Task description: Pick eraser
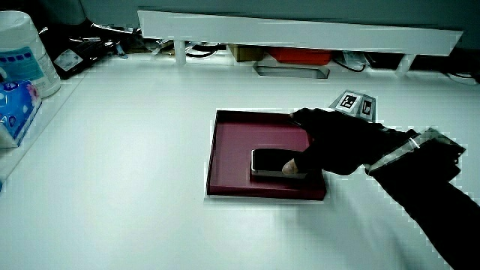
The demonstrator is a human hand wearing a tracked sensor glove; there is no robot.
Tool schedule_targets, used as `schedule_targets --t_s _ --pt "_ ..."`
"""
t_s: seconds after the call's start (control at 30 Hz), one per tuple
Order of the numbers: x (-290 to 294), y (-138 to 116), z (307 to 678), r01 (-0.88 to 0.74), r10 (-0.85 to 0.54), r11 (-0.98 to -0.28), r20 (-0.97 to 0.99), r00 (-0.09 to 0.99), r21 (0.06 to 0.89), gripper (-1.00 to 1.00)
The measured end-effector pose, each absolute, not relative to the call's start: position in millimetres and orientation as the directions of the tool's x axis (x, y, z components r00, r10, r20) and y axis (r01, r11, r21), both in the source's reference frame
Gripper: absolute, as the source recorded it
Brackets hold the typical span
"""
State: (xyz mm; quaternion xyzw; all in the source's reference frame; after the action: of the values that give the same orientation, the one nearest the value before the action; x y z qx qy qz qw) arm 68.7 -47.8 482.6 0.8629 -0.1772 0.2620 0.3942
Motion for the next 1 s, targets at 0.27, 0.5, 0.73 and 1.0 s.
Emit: schedule_targets --t_s 0.27,0.5,0.73,1.0 --pt "63 -45 507 -0.498 -0.06 -0.618 0.596 0.801 0.608 0.0" --pt "61 -40 524 -0.481 -0.041 -0.606 0.579 0.814 0.634 0.0" --pt "61 -38 529 -0.476 -0.046 -0.617 0.575 0.817 0.627 0.0" --pt "58 -37 523 -0.479 -0.092 -0.679 0.583 0.807 0.556 0.28"
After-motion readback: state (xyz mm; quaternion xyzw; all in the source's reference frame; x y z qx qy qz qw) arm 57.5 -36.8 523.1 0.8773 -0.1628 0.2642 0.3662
